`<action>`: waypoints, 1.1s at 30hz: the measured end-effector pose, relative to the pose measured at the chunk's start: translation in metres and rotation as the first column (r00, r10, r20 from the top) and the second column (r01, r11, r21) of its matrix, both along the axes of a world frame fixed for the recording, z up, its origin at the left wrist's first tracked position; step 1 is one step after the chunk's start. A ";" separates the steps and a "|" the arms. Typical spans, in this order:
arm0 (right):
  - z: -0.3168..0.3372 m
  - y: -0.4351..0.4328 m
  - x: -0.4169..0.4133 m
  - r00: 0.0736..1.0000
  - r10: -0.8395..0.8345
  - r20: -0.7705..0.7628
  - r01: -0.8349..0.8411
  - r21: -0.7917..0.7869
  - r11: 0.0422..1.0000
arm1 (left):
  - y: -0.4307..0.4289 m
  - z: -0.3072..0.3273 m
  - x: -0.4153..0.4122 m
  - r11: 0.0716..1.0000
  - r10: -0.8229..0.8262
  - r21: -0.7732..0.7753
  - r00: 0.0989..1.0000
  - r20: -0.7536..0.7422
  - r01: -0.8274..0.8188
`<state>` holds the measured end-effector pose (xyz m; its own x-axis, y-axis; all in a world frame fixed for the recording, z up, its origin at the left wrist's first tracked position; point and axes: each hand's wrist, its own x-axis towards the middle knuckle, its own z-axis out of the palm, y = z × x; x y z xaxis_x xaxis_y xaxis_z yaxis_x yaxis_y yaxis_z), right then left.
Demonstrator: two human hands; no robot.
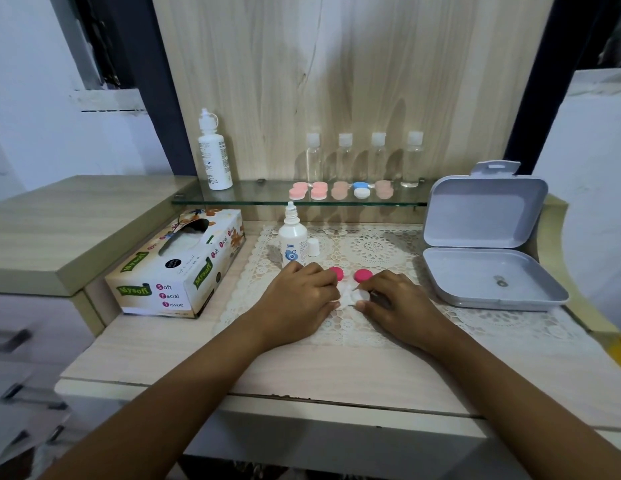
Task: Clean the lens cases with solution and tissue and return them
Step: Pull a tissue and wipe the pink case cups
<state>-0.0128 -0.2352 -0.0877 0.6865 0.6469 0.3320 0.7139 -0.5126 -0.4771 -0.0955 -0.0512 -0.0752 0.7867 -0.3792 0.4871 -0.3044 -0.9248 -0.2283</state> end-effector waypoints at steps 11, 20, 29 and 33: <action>0.002 0.001 -0.004 1.000 -0.007 0.024 0.008 -0.041 0.999 | 0.000 -0.009 0.004 0.856 -0.027 -0.488 0.928 -0.372 -0.171; 0.004 0.000 -0.009 0.998 -0.021 0.053 0.025 -0.073 0.997 | 0.000 -0.006 -0.003 0.664 -0.068 -0.740 0.978 -0.195 -0.102; 0.012 0.001 -0.014 0.994 -0.003 0.105 -0.012 0.148 0.989 | -0.012 0.005 -0.014 0.312 -0.235 -0.947 0.960 -0.150 -0.072; 0.012 0.002 -0.019 0.971 0.055 0.231 -0.115 0.255 0.960 | -0.017 0.005 -0.014 0.238 -0.271 -0.969 0.954 -0.131 -0.065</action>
<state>-0.0316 -0.2336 -0.0754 0.5235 0.5677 0.6354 0.8515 -0.3225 -0.4134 -0.1099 -0.0682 -0.0702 0.9180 0.1509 0.3666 -0.2971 -0.3504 0.8882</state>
